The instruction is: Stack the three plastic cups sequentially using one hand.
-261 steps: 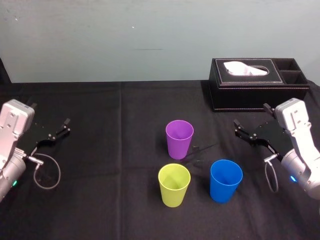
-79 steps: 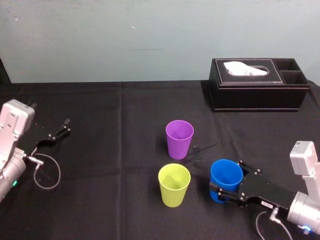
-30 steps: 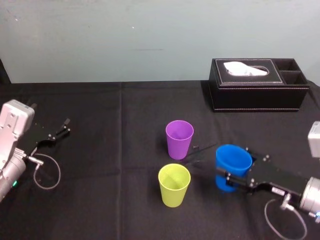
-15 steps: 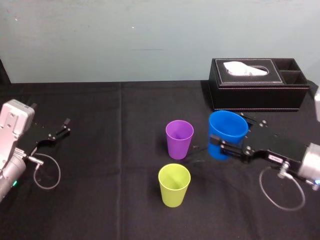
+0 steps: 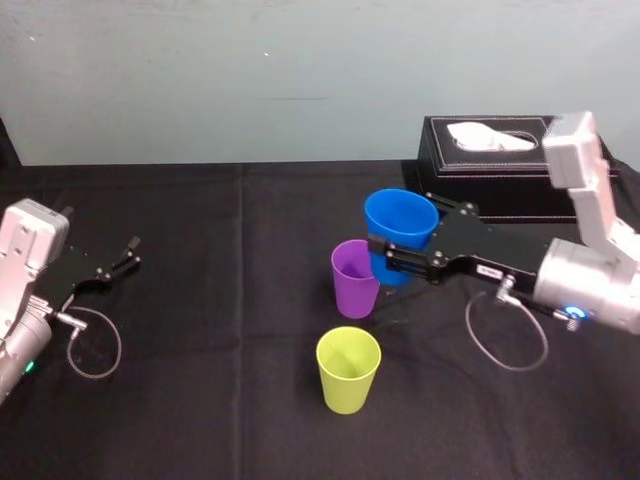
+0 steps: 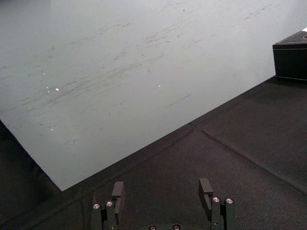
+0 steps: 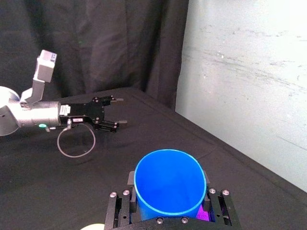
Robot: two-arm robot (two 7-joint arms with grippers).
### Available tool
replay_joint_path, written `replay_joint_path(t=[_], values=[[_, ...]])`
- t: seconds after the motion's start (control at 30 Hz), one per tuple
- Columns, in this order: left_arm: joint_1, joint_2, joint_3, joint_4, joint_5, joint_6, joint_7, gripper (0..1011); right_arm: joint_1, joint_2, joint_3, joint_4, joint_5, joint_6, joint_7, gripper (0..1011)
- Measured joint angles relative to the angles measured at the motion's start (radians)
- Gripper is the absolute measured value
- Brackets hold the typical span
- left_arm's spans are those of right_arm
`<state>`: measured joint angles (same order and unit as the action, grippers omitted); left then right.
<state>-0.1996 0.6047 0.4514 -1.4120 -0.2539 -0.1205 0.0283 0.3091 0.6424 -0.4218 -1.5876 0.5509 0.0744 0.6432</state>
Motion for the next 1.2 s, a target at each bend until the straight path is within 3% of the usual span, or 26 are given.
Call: replay_joint_path(t=[0.43, 1.2], values=[[0.000, 0.000, 0.000, 0.000, 0.000, 0.000, 0.000, 1010, 0.092, -0.047, -0.064, 0.079, -0.026, 0.023, -0.010, 731], [0.000, 0.000, 0.000, 0.000, 0.000, 0.000, 0.000, 1010, 0.153, -0.095, -0.103, 0.192, -0.031, -0.013, 0.018, 731]])
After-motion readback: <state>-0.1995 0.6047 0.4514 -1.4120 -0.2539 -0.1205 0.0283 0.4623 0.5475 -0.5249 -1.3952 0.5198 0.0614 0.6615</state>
